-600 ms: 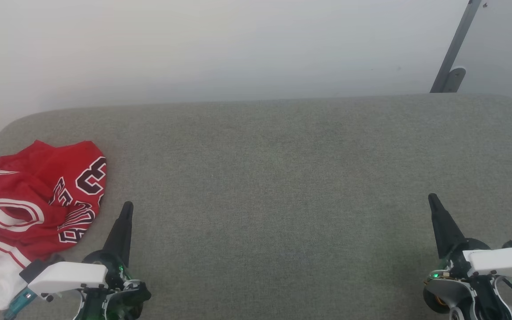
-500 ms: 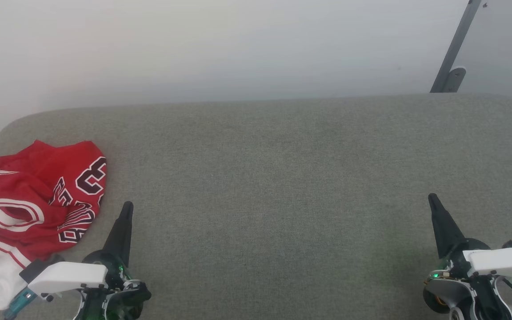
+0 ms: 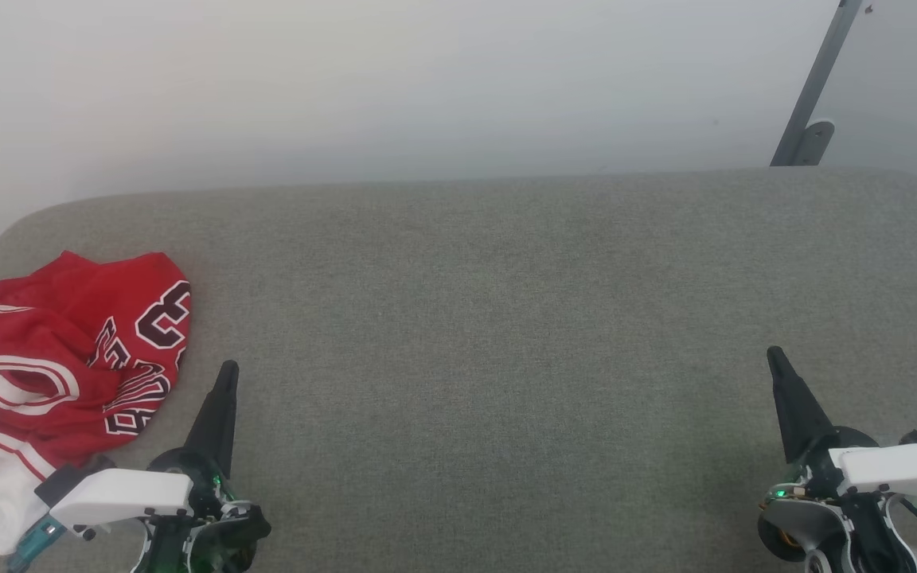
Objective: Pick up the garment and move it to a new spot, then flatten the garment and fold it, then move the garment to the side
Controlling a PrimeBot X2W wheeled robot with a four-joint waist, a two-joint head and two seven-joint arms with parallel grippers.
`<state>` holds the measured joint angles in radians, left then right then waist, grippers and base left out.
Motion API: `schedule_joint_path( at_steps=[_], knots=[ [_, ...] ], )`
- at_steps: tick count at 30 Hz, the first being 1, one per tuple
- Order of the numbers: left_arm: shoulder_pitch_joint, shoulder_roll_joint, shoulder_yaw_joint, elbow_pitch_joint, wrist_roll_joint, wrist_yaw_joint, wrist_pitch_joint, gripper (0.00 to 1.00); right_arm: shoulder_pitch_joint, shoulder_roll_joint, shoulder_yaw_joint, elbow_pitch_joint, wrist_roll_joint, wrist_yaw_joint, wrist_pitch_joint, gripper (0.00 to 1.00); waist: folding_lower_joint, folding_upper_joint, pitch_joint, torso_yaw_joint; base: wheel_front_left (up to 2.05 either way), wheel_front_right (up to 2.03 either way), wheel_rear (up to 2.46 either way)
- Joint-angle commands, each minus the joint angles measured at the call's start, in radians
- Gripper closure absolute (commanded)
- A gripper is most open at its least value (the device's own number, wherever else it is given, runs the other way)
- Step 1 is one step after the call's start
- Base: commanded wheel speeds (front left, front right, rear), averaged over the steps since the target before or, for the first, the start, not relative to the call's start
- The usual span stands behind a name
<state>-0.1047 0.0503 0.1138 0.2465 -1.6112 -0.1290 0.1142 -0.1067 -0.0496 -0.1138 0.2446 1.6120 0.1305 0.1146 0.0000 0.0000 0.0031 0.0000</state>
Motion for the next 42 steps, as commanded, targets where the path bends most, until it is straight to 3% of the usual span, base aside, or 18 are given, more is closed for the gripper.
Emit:
schedule_joint_path(
  at_steps=[1,42],
  knots=[
    [-0.010,0.000,-0.001,-0.001,-0.004,-0.004,0.003,1.00,-0.006,0.003,0.000,0.003,0.002,0.000,0.001,1.00,0.0000,0.0000,0.000,0.000,0.00,0.00,0.00],
    [-0.010,0.000,-0.001,-0.001,-0.004,-0.004,0.003,1.00,-0.006,0.003,0.000,0.003,0.002,0.000,0.001,1.00,0.0000,0.0000,0.000,0.000,0.00,0.00,0.00]
  ],
)
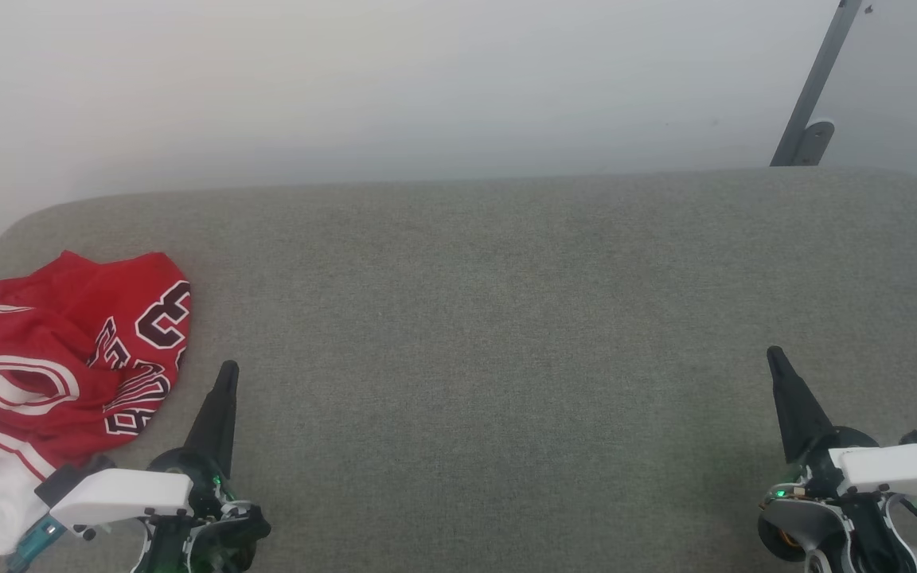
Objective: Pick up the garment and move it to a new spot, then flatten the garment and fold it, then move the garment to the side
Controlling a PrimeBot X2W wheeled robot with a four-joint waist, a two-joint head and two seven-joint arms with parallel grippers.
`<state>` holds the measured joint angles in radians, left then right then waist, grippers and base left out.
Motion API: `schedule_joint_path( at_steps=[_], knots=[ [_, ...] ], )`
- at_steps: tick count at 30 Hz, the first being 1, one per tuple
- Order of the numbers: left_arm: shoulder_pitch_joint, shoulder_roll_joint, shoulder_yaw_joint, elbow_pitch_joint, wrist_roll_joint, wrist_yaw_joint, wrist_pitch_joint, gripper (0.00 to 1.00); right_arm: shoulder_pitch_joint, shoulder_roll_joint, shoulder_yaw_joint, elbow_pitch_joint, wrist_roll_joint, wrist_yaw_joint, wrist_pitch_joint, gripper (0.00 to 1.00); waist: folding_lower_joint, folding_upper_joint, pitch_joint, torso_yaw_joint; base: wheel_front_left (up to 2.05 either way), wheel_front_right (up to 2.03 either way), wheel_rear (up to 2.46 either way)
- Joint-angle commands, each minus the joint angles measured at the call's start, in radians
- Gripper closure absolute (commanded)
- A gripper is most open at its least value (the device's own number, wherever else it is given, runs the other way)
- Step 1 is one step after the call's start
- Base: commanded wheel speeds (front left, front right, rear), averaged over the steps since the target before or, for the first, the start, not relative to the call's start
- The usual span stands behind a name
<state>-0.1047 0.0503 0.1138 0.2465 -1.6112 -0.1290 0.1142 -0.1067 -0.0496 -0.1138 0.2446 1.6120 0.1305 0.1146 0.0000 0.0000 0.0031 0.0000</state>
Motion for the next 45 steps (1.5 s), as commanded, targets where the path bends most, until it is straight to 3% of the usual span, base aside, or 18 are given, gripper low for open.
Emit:
schedule_joint_path(
  at_steps=[1,19,20,33,45],
  knots=[
    [-0.010,0.000,-0.001,-0.001,-0.004,-0.004,0.003,1.00,-0.006,0.003,0.000,0.003,0.002,0.000,0.001,1.00,0.0000,0.0000,0.000,0.000,0.00,0.00,0.00],
    [-0.010,0.000,-0.001,-0.001,-0.004,-0.004,0.003,1.00,-0.006,0.003,0.000,0.003,0.002,0.000,0.001,1.00,0.0000,0.0000,0.000,0.000,0.00,0.00,0.00],
    [0.001,0.000,0.000,0.003,0.000,0.000,0.000,0.00,0.001,0.000,0.001,0.003,0.000,0.000,0.000,0.00,0.0000,0.0000,0.000,0.000,0.00,0.00,0.00],
    [0.022,-0.001,-0.014,0.010,0.037,0.001,-0.046,0.00,0.005,-0.010,0.013,0.029,-0.028,0.000,-0.018,0.00,0.0000,0.0000,0.001,0.001,0.00,0.00,0.00],
    [0.013,0.003,-0.023,-0.012,0.233,0.000,-0.105,0.00,-0.033,-0.086,0.104,0.033,-0.169,0.000,-0.095,0.00,0.0000,0.0000,0.004,0.002,0.00,0.00,0.00]
  ],
)
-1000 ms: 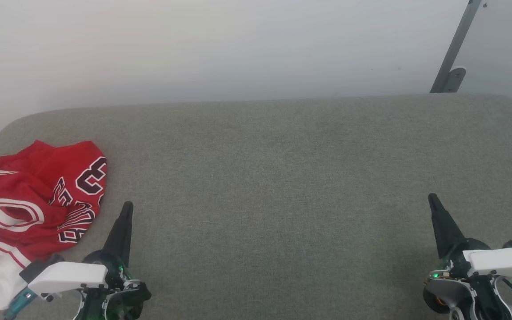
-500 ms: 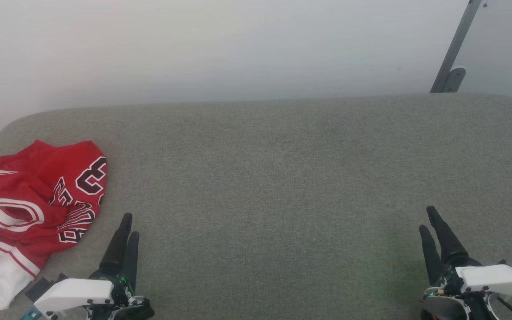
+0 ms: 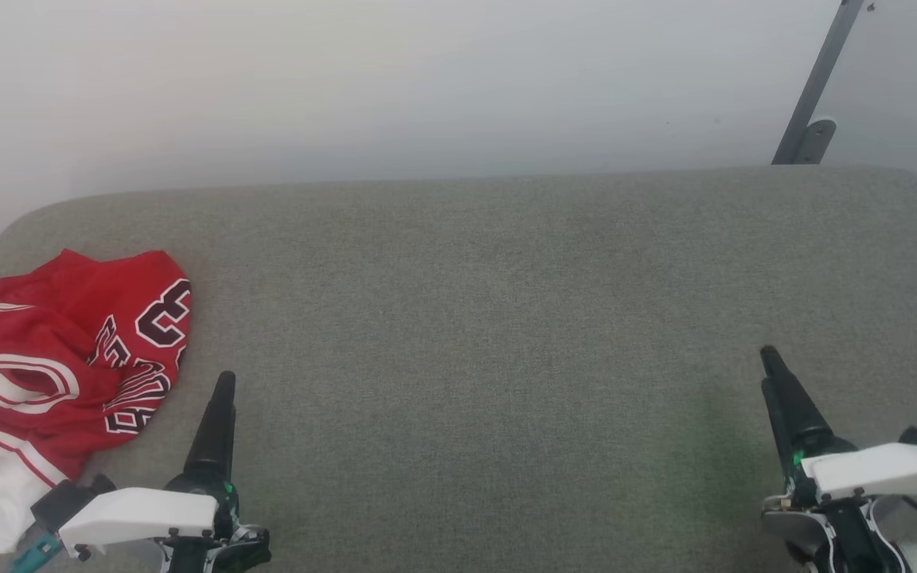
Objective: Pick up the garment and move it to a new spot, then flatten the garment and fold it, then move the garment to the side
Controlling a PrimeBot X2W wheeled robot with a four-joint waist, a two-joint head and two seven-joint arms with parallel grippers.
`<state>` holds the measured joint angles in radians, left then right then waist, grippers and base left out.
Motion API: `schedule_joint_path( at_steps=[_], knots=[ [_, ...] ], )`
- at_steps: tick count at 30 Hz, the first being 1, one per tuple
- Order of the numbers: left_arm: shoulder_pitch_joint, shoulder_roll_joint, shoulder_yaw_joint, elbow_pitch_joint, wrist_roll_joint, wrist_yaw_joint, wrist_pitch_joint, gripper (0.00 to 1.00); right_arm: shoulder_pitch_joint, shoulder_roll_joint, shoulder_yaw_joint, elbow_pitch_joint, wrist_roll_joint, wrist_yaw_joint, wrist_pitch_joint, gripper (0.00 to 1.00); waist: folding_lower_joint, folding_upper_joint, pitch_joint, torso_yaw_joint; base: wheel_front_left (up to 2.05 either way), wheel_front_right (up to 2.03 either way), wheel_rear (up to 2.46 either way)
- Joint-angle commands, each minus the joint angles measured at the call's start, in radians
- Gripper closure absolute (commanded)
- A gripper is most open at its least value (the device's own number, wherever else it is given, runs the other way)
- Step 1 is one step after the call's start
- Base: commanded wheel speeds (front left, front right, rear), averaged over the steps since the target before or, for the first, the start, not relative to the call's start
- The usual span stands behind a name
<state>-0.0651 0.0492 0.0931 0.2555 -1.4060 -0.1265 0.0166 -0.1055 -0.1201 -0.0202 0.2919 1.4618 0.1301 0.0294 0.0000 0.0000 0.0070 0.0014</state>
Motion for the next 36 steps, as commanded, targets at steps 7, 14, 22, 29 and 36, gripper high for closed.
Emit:
schedule_joint_path(
  at_steps=[7,14,22,29,36],
  knots=[
    [-0.031,0.006,-0.009,-0.031,0.140,-0.003,-0.036,0.00,-0.061,-0.053,0.059,0.002,-0.107,0.000,-0.047,0.00,0.0000,0.0000,0.002,0.000,0.00,0.00,0.00],
    [-0.039,0.024,-0.016,-0.034,0.284,-0.003,-0.062,0.00,-0.089,-0.083,0.081,0.006,-0.248,0.000,-0.075,0.00,0.0000,0.0000,0.004,-0.001,0.00,0.00,0.00],
    [-0.039,0.034,-0.012,-0.027,0.482,-0.003,-0.090,0.00,-0.101,-0.106,0.089,0.015,-0.438,0.001,-0.103,0.00,0.0000,0.0000,0.004,-0.001,0.00,0.00,0.00],
    [-0.036,0.035,-0.013,-0.028,0.623,0.012,-0.110,0.00,-0.105,-0.114,0.070,0.018,-0.586,0.001,-0.123,0.00,0.0000,0.0000,0.006,-0.002,0.00,0.00,0.00],
    [-0.029,0.044,-0.026,-0.024,0.755,0.024,-0.131,0.00,-0.105,-0.110,0.047,0.020,-0.750,0.001,-0.144,0.00,0.0000,0.0000,0.010,-0.003,0.00,0.00,0.00]
  ],
)
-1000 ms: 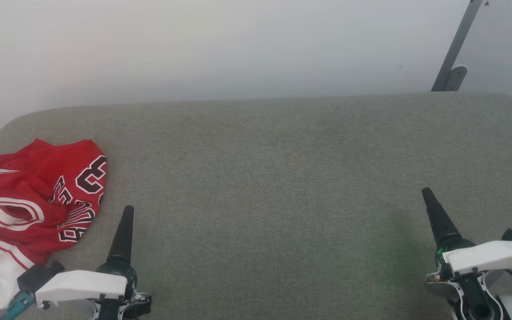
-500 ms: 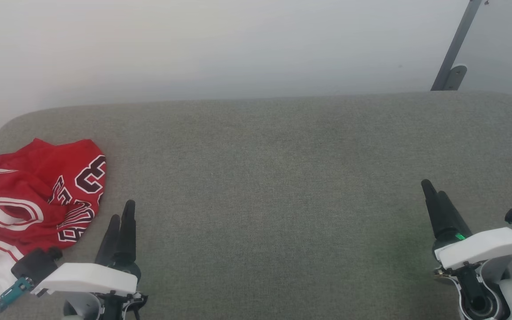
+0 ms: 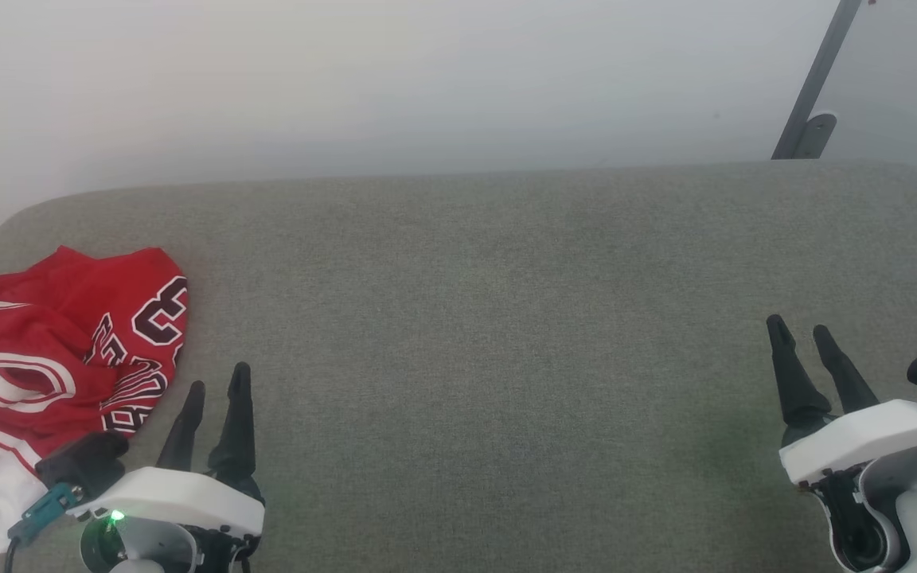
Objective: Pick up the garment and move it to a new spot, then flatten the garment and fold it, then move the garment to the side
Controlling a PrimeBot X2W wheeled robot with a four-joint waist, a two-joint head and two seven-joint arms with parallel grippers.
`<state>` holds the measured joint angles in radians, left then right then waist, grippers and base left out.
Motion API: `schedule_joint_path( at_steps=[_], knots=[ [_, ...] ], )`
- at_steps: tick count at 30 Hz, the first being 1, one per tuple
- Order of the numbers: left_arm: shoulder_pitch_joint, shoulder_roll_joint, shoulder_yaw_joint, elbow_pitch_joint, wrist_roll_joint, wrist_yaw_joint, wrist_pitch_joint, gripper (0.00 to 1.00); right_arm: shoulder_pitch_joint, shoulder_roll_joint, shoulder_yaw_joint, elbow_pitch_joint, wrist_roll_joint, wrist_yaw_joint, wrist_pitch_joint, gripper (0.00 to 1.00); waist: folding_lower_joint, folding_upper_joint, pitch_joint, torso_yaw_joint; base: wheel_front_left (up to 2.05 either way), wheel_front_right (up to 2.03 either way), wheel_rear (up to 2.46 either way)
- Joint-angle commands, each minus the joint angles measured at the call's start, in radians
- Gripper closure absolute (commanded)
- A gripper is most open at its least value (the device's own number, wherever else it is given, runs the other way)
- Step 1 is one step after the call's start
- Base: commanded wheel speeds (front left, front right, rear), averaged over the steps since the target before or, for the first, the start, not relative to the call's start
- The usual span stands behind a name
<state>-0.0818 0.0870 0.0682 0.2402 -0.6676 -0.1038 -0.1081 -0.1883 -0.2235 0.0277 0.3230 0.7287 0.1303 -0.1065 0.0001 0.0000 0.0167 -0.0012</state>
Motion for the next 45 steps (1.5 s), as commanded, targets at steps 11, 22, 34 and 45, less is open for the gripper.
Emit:
schedule_joint_path(
  at_steps=[11,22,34,45],
  knots=[
    [-0.001,0.018,-0.011,-0.014,0.158,0.012,-0.038,0.00,-0.019,-0.010,-0.018,-0.015,-0.189,0.000,-0.040,0.00,-0.0001,0.0000,0.003,-0.003,0.00,0.00,0.00],
    [0.010,0.022,-0.021,0.009,0.271,0.023,-0.066,0.00,-0.012,-0.011,-0.034,-0.011,-0.318,0.000,-0.067,0.00,-0.0001,0.0000,0.002,-0.006,0.00,0.00,0.00],
    [0.024,0.015,-0.010,0.030,0.358,0.027,-0.091,0.00,0.005,-0.008,-0.051,-0.007,-0.410,0.001,-0.093,0.00,-0.0001,0.0000,-0.003,-0.008,0.00,0.00,0.00],
    [0.023,0.003,0.004,0.035,0.433,0.020,-0.115,0.00,0.004,-0.006,-0.081,-0.009,-0.471,0.000,-0.117,0.00,-0.0001,0.0000,0.004,-0.008,0.00,0.00,0.00]
  ],
)
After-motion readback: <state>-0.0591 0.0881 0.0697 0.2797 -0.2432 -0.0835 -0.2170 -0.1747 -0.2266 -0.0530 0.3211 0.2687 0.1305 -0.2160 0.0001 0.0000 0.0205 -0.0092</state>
